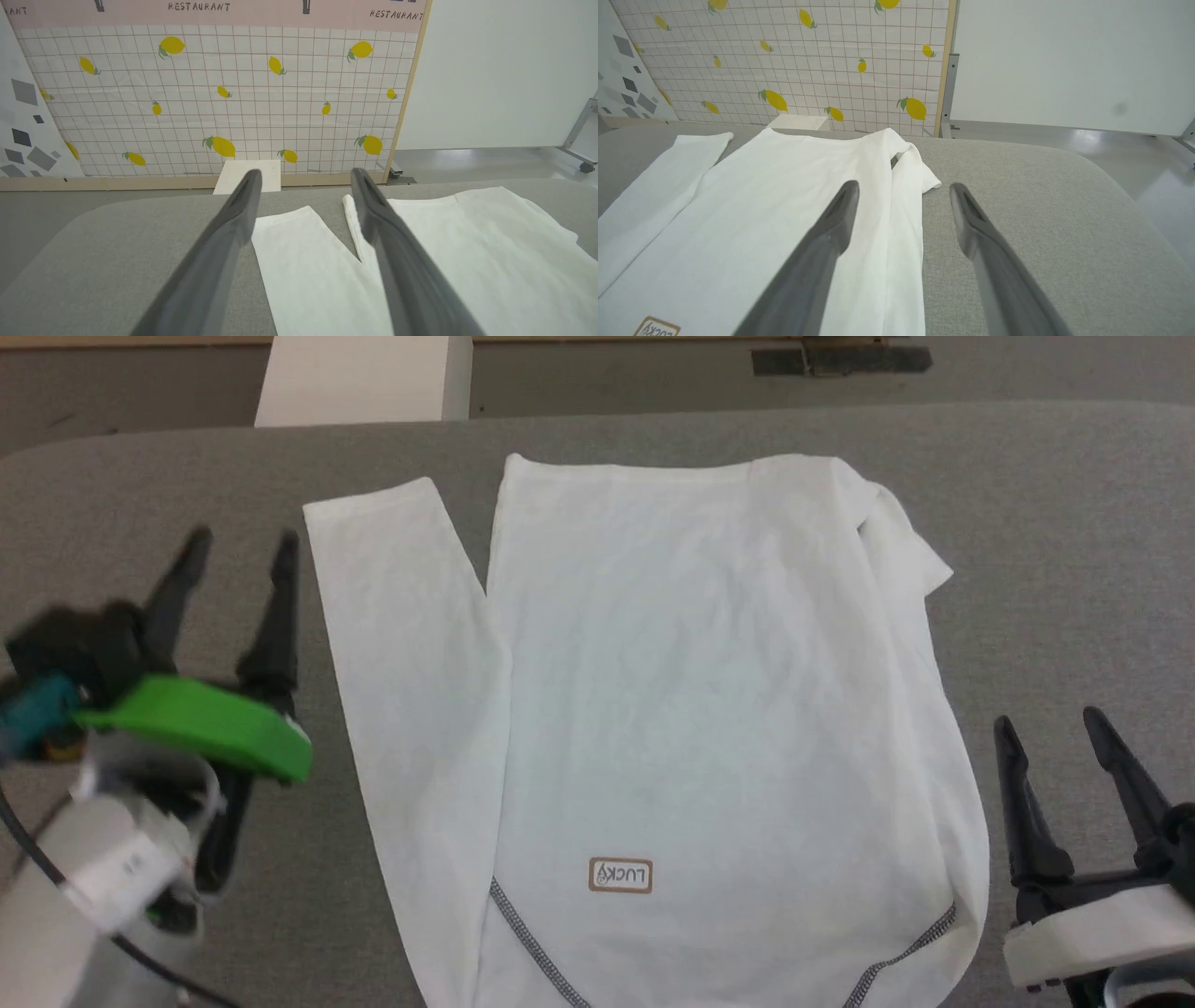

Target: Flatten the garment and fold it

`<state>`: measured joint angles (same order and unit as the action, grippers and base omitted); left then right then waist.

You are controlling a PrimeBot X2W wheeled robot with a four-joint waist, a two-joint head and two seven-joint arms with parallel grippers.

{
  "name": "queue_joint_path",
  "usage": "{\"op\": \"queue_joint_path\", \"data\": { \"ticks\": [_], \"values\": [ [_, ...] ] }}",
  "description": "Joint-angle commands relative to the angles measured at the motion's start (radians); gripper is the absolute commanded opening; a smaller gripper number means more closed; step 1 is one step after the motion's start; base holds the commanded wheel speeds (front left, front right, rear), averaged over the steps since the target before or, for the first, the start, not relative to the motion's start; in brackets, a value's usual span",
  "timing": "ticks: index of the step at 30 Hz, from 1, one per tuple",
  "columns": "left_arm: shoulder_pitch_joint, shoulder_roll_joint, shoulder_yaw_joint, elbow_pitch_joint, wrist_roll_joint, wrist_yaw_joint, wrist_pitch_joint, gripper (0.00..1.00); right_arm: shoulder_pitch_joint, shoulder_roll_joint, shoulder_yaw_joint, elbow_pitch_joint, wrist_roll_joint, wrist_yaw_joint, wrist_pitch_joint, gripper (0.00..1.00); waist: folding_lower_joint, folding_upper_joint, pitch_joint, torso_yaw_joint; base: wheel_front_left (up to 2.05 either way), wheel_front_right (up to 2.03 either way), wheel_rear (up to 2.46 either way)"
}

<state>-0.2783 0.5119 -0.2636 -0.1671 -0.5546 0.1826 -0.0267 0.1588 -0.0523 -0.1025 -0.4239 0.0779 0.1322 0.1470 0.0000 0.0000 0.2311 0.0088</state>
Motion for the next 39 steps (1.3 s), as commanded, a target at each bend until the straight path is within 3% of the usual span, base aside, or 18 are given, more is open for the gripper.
{"op": "queue_joint_path", "data": {
  "ticks": [1, 6, 8, 16, 22, 32, 33, 34, 39],
  "values": [
    [-0.091, 0.021, 0.012, 0.015, -0.026, -0.021, 0.052, 1.00, -0.033, 0.002, 0.003, -0.005, -0.004, -0.002, -0.011, 1.00, 0.0000, 0.0000, 0.097, 0.002, 0.00, 0.00, 0.00],
    [-0.371, 0.091, 0.019, 0.129, -0.056, -0.072, 0.244, 1.00, -0.097, 0.002, 0.016, -0.025, -0.005, -0.002, -0.014, 1.00, 0.0000, 0.0000, 0.206, -0.007, 0.00, 0.00, 0.00],
    [-0.452, 0.095, 0.019, 0.188, -0.071, -0.079, 0.296, 1.00, -0.120, 0.002, 0.025, -0.030, -0.007, -0.002, -0.017, 1.00, 0.0000, 0.0000, 0.241, -0.017, 0.00, 0.00, 0.00],
    [-0.579, 0.161, -0.062, 0.353, -0.061, -0.142, 0.512, 1.00, -0.189, 0.002, 0.077, -0.016, -0.018, -0.002, -0.021, 1.00, 0.0000, 0.0000, 0.333, -0.071, 0.00, 0.00, 0.00],
    [-0.553, 0.205, -0.074, 0.407, -0.055, -0.120, 0.595, 1.00, -0.205, 0.002, 0.083, 0.003, -0.007, -0.002, -0.027, 1.00, 0.0000, 0.0000, 0.366, -0.110, 0.00, 0.00, 0.00],
    [-0.520, 0.219, -0.045, 0.437, -0.080, -0.087, 0.592, 1.00, -0.219, 0.002, 0.086, -0.001, -0.020, -0.002, -0.018, 1.00, 0.0000, 0.0000, 0.416, -0.145, 0.00, 0.00, 0.00],
    [-0.519, 0.217, -0.043, 0.442, -0.084, -0.086, 0.590, 0.44, -0.220, 0.002, 0.085, -0.004, -0.021, -0.002, -0.016, 1.00, 0.0000, 0.0000, 0.420, -0.146, 0.00, 0.00, 0.00],
    [-0.518, 0.216, -0.044, 0.444, -0.088, -0.090, 0.590, 0.00, -0.221, 0.002, 0.083, -0.007, -0.022, -0.002, -0.014, 1.00, 0.0000, 0.0000, 0.422, -0.146, 0.00, 0.00, 0.00],
    [-0.522, 0.209, -0.032, 0.446, -0.094, -0.087, 0.552, 0.00, -0.217, 0.002, 0.065, -0.015, -0.024, -0.002, -0.008, 1.00, 0.0000, 0.0000, 0.416, -0.134, 0.00, 0.00, 0.00]
  ]
}}
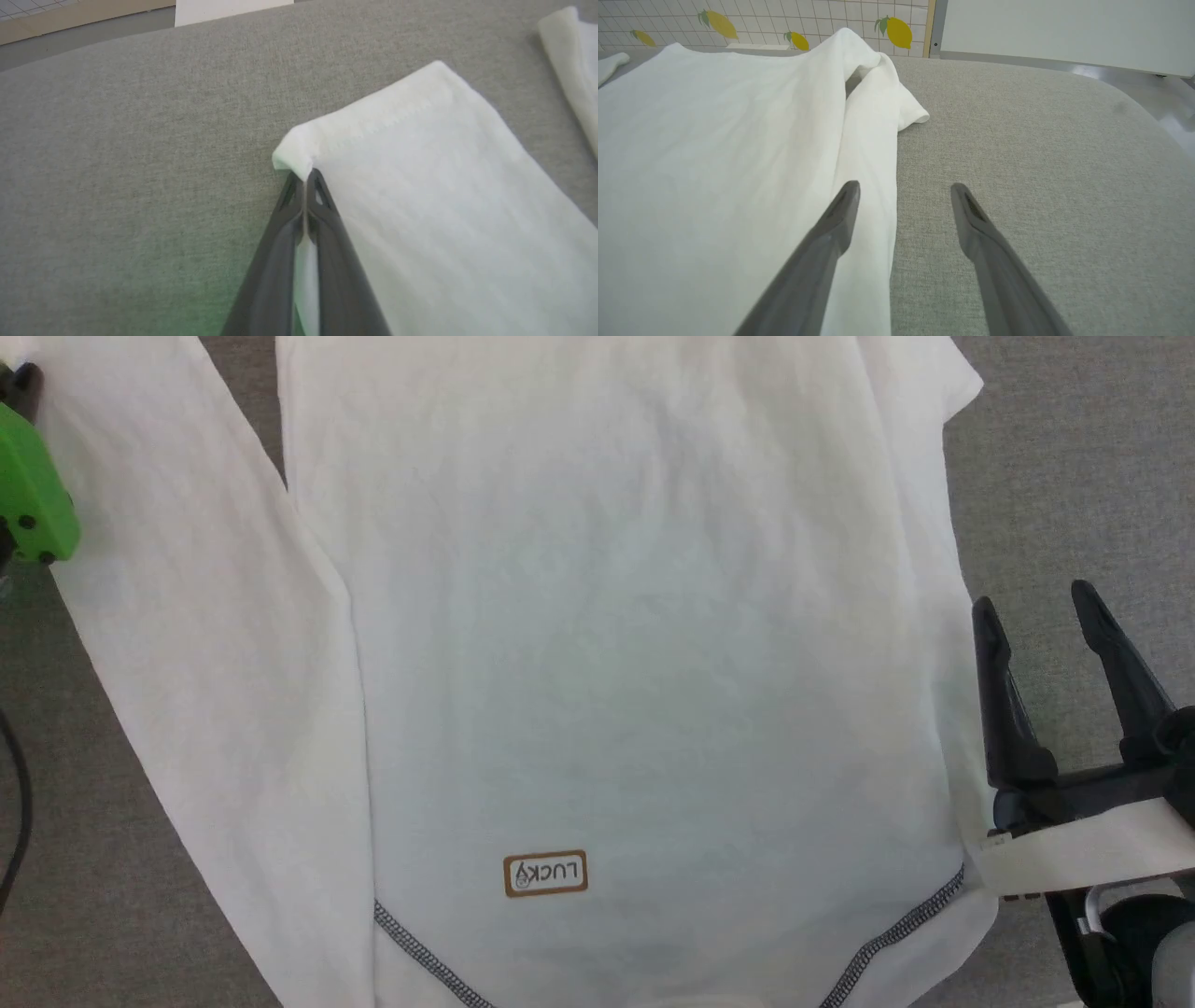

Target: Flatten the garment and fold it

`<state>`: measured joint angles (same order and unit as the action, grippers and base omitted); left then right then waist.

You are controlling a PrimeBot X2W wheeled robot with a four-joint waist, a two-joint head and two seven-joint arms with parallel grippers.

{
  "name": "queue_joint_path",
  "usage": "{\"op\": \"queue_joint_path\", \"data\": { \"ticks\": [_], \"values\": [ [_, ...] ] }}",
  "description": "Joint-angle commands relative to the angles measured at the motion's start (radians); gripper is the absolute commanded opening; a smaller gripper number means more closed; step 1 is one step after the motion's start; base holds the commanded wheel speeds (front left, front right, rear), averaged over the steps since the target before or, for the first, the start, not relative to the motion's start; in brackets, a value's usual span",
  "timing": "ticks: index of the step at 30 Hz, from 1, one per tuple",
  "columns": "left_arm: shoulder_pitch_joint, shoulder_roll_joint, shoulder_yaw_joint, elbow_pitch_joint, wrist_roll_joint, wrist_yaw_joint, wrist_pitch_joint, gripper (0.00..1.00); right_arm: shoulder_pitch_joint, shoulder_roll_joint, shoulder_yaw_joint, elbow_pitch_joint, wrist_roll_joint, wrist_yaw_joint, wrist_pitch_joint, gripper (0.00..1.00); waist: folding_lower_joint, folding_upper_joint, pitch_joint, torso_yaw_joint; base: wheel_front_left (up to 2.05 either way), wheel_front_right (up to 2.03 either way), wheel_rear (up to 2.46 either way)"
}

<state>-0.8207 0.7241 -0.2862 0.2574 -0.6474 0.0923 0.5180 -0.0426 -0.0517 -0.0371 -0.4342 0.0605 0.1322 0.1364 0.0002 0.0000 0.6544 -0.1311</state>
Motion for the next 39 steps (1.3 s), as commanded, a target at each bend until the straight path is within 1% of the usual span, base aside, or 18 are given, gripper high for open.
{"op": "queue_joint_path", "data": {
  "ticks": [1, 6, 10, 15, 20, 25, 29, 34, 39],
  "values": [
    [0.020, -0.007, -0.004, 0.021, -0.004, 0.004, -0.004, 0.00, -0.015, 0.001, -0.003, -0.004, -0.007, -0.002, 0.001, 1.00, -0.0002, 0.0000, -0.015, 0.010, 0.00, 0.00, 0.00],
    [0.022, -0.022, 0.028, 0.020, -0.024, 0.015, -0.060, 0.00, -0.018, 0.001, -0.009, 0.004, -0.002, -0.002, -0.005, 1.00, -0.0002, 0.0000, -0.073, 0.034, 0.00, 0.00, 0.00],
    [0.043, -0.027, 0.061, -0.001, -0.057, 0.012, -0.097, 0.00, -0.016, 0.001, -0.021, 0.014, -0.005, -0.002, -0.006, 1.00, -0.0002, 0.0000, -0.145, 0.057, 0.00, 0.00, 0.00],
    [0.113, -0.020, 0.150, -0.046, -0.127, 0.012, -0.166, 0.00, 0.005, 0.001, -0.043, 0.023, 0.003, -0.002, -0.002, 1.00, -0.0002, 0.0000, -0.249, 0.083, 0.00, 0.00, 0.00],
    [0.247, 0.022, 0.252, -0.099, -0.188, 0.004, -0.220, 0.00, 0.043, 0.001, -0.065, 0.016, 0.013, -0.002, 0.010, 1.00, -0.0002, 0.0000, -0.318, 0.109, 0.00, 0.00, 0.00],
    [0.393, 0.031, 0.353, -0.156, -0.244, 0.007, -0.272, 0.00, 0.079, 0.001, -0.088, 0.004, 0.020, -0.002, 0.023, 1.00, -0.0002, 0.0000, -0.372, 0.136, 0.00, 0.00, 0.00],
    [0.529, 0.022, 0.423, -0.218, -0.277, 0.020, -0.299, 0.00, 0.103, 0.001, -0.101, -0.003, 0.024, -0.002, 0.031, 1.00, -0.0002, 0.0000, -0.414, 0.154, 0.00, 0.00, 0.00],
    [0.699, -0.010, 0.509, -0.317, -0.312, 0.042, -0.327, 0.00, 0.130, 0.001, -0.108, -0.010, 0.035, -0.002, 0.041, 1.00, -0.0002, 0.0000, -0.456, 0.166, 0.00, 0.00, 0.00],
    [0.807, -0.042, 0.567, -0.424, -0.338, 0.060, -0.338, 0.00, 0.154, 0.001, -0.126, -0.020, 0.041, -0.002, 0.050, 1.00, -0.0002, 0.0000, -0.485, 0.179, 0.00, 0.00, 0.00]
  ]
}}
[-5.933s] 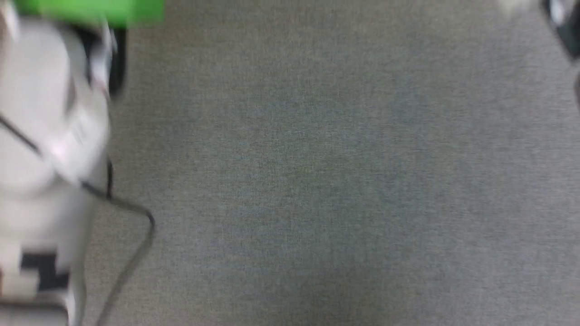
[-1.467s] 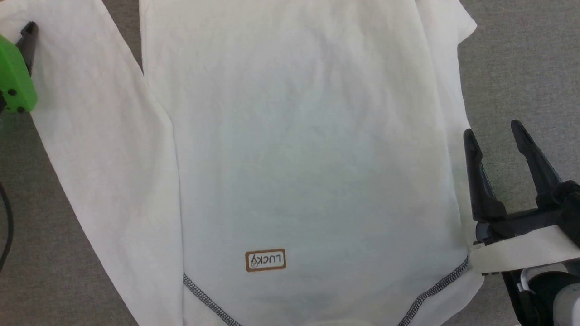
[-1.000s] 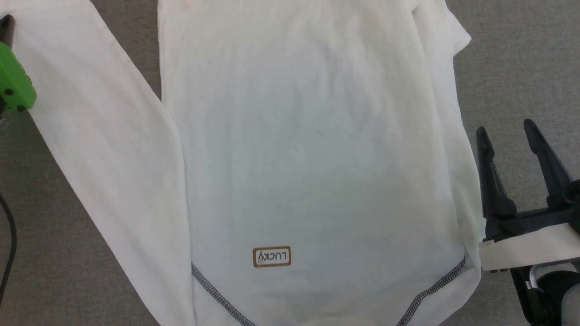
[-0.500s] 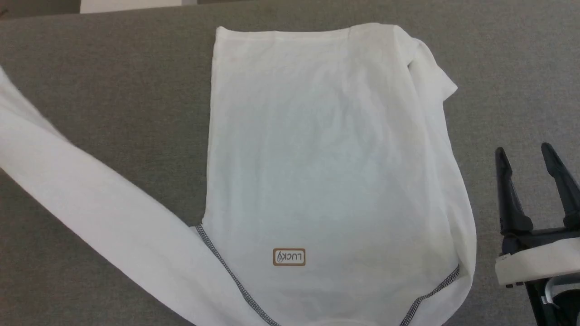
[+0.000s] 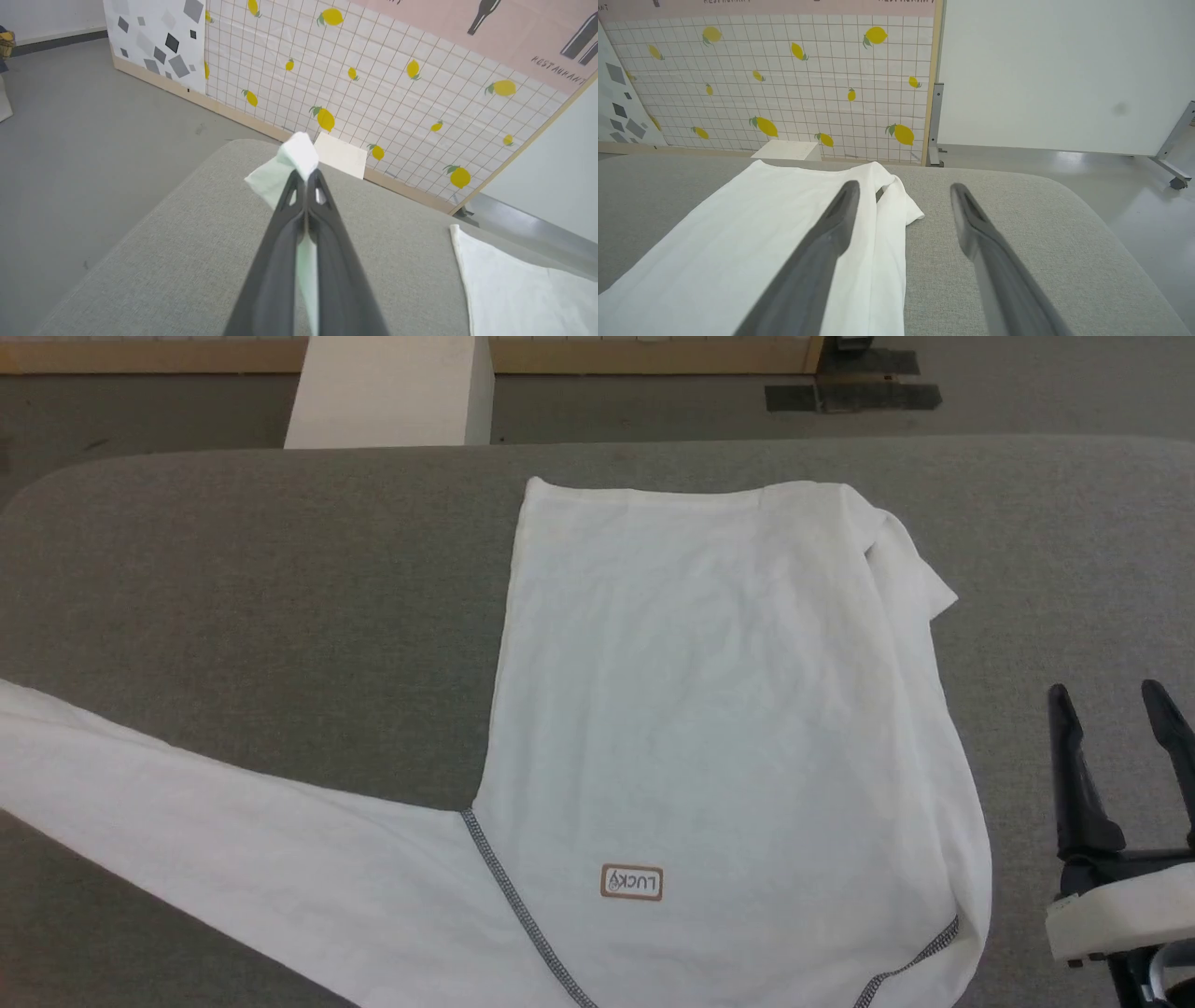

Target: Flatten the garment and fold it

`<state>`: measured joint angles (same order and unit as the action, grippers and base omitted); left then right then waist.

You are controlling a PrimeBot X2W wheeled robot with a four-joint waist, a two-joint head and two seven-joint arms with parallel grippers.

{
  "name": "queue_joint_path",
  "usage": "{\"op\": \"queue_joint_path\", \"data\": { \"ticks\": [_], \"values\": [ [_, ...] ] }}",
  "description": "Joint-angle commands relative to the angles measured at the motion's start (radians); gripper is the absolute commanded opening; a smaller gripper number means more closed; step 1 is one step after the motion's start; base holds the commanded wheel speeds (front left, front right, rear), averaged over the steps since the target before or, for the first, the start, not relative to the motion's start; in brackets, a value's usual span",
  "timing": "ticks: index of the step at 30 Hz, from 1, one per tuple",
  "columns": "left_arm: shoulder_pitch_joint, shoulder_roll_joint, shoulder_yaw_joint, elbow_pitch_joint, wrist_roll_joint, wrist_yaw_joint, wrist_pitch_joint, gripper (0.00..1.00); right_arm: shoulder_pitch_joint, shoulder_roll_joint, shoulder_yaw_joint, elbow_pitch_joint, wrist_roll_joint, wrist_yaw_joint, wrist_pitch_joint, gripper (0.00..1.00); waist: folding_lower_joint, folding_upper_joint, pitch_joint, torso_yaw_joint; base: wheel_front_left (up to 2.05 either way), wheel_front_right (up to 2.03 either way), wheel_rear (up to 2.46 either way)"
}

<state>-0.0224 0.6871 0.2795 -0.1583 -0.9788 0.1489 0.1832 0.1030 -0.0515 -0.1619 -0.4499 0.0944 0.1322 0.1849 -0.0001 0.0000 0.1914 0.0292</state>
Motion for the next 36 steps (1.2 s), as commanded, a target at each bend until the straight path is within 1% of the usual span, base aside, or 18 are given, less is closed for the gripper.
{"op": "queue_joint_path", "data": {
  "ticks": [1, 4, 8, 12, 14, 17, 19, 23, 26, 28, 32, 34, 36],
  "values": [
    [0.018, -0.014, 0.003, -0.038, -0.014, 0.006, -0.002, 0.00, 0.012, 0.001, -0.006, -0.008, 0.007, -0.002, 0.003, 1.00, 0.0001, 0.0000, -0.026, 0.021, 0.00, 0.00, 0.00],
    [0.025, -0.042, -0.019, -0.123, -0.035, 0.015, 0.014, 0.00, 0.012, 0.001, -0.017, -0.017, 0.010, -0.002, 0.005, 1.00, 0.0001, 0.0000, -0.033, 0.024, 0.00, 0.00, 0.00],
    [-0.004, -0.092, -0.106, -0.254, -0.061, 0.027, 0.042, 0.00, 0.002, 0.001, -0.044, -0.028, 0.009, -0.002, 0.005, 1.00, 0.0001, 0.0000, -0.042, 0.023, 0.00, 0.00, 0.00],
    [-0.065, -0.131, -0.245, -0.367, -0.049, 0.043, 0.086, 0.00, -0.008, 0.001, -0.081, -0.037, 0.004, -0.002, 0.007, 1.00, 0.0001, 0.0000, -0.052, 0.014, 0.00, 0.00, 0.00],
    [-0.114, -0.153, -0.339, -0.414, -0.031, 0.051, 0.118, 0.00, -0.012, 0.001, -0.099, -0.041, 0.003, -0.002, 0.009, 1.00, 0.0001, 0.0000, -0.056, 0.005, 0.00, 0.00, 0.00],
    [-0.180, -0.173, -0.471, -0.443, 0.016, 0.047, 0.165, 0.00, -0.014, 0.001, -0.117, -0.043, 0.006, -0.002, 0.010, 1.00, 0.0001, 0.0000, -0.063, -0.009, 0.00, 0.00, 0.00],
    [-0.227, -0.208, -0.558, -0.446, 0.047, 0.048, 0.185, 0.00, -0.015, 0.001, -0.129, -0.043, 0.008, -0.002, 0.010, 1.00, 0.0001, 0.0000, -0.067, -0.019, 0.00, 0.00, 0.00],
    [-0.297, -0.320, -0.740, -0.418, 0.100, 0.049, 0.208, 0.00, -0.014, 0.001, -0.157, -0.040, 0.018, -0.002, 0.008, 1.00, 0.0001, 0.0000, -0.081, -0.041, 0.00, 0.00, 0.00],
    [-0.318, -0.405, -0.877, -0.360, 0.131, 0.036, 0.220, 0.00, -0.015, 0.001, -0.187, -0.045, 0.017, -0.002, 0.007, 1.00, 0.0001, 0.0000, -0.090, -0.061, 0.00, 0.00, 0.00],
    [-0.327, -0.449, -0.957, -0.308, 0.157, 0.020, 0.220, 0.00, -0.015, 0.001, -0.205, -0.052, 0.016, -0.002, 0.008, 1.00, 0.0001, 0.0000, -0.092, -0.074, 0.00, 0.00, 0.00],
    [-0.324, -0.552, -1.078, -0.175, 0.168, -0.017, 0.193, 0.00, -0.010, 0.001, -0.228, -0.062, 0.019, -0.002, 0.013, 1.00, 0.0001, 0.0000, -0.089, -0.094, 0.00, 0.00, 0.00],
    [-0.321, -0.586, -1.123, -0.087, 0.171, -0.037, 0.171, 0.00, -0.006, 0.001, -0.227, -0.060, 0.027, -0.002, 0.015, 1.00, 0.0001, 0.0000, -0.082, -0.105, 0.00, 0.00, 0.00],
    [-0.331, -0.604, -1.170, 0.006, 0.195, -0.062, 0.143, 0.00, -0.005, 0.001, -0.215, -0.055, 0.036, -0.002, 0.016, 1.00, 0.0001, 0.0000, -0.072, -0.119, 0.00, 0.00, 0.00]
  ]
}}
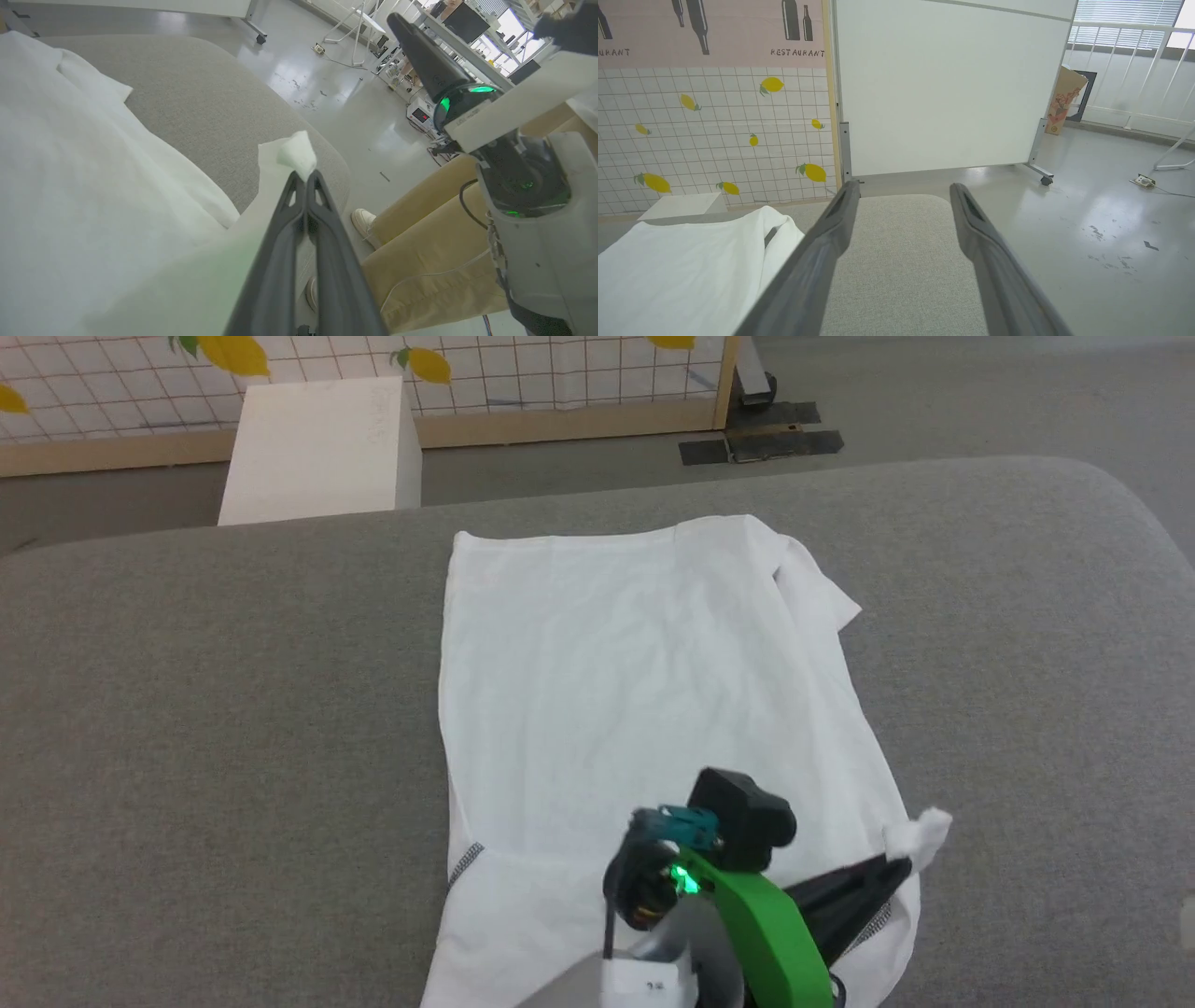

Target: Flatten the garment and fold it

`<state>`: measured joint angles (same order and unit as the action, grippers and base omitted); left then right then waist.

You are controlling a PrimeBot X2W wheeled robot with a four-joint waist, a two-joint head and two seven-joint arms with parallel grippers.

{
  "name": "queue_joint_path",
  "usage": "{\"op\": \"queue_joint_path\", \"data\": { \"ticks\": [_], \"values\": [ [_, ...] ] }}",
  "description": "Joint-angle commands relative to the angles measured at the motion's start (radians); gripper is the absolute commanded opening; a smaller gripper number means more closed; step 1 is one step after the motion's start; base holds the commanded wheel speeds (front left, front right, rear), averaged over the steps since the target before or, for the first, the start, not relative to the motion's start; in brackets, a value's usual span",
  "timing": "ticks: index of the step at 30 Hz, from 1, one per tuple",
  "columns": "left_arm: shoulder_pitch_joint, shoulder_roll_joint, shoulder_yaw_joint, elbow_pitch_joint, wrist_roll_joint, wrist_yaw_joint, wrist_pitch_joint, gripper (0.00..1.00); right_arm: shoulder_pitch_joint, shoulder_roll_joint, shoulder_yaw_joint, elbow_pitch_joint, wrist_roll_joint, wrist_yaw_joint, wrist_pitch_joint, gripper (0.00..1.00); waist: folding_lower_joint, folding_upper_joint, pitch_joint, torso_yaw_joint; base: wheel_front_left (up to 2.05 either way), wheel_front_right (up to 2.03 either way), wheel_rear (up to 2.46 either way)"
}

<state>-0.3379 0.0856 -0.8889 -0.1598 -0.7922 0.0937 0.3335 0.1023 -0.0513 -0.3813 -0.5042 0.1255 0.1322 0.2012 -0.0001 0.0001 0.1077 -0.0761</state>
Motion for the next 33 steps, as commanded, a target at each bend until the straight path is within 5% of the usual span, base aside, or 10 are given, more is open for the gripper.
{"op": "queue_joint_path", "data": {
  "ticks": [1, 11, 12, 13, 19, 24, 33],
  "values": [
    [-0.018, -0.009, -0.015, 0.051, 0.016, -0.015, -0.025, 0.00, -0.007, 0.001, 0.012, 0.002, 0.009, -0.002, -0.001, 1.00, 0.0001, -0.0001, 0.018, -0.021, 0.00, 0.00, 0.00],
    [-0.102, -0.034, -0.134, 0.536, 0.086, -0.057, -0.170, 0.00, -0.038, 0.001, 0.070, 0.037, 0.013, -0.002, -0.014, 1.00, 0.0001, -0.0001, 0.078, -0.074, 0.00, 0.00, 0.00],
    [-0.109, -0.035, -0.150, 0.554, 0.073, -0.059, -0.180, 0.90, -0.039, 0.001, 0.070, 0.041, 0.013, -0.002, -0.015, 1.00, 0.0001, -0.0001, 0.080, -0.075, 0.00, 0.00, 0.00],
    [-0.116, -0.035, -0.160, 0.561, 0.063, -0.058, -0.193, 1.00, -0.040, 0.001, 0.071, 0.043, 0.014, -0.002, -0.016, 1.00, 0.0001, -0.0001, 0.082, -0.075, 0.00, 0.00, 0.00],
    [-0.191, -0.035, -0.168, 0.541, -0.038, -0.036, -0.279, 1.00, -0.045, 0.001, 0.063, 0.049, 0.016, -0.002, -0.015, 1.00, 0.0001, -0.0001, 0.081, -0.046, 0.00, 0.00, 0.00],
    [-0.248, -0.019, -0.059, 0.486, -0.071, -0.002, -0.381, 1.00, -0.037, 0.001, 0.049, 0.041, 0.013, -0.002, -0.007, 1.00, 0.0001, -0.0001, 0.061, -0.006, 0.00, 0.00, 0.00],
    [-0.167, 0.294, 0.176, 0.210, 0.033, 0.180, -0.565, 1.00, -0.006, 0.001, 0.063, 0.039, 0.023, -0.002, 0.001, 1.00, 0.0001, -0.0001, 0.036, 0.051, 0.00, 0.00, 0.00]
  ]
}}
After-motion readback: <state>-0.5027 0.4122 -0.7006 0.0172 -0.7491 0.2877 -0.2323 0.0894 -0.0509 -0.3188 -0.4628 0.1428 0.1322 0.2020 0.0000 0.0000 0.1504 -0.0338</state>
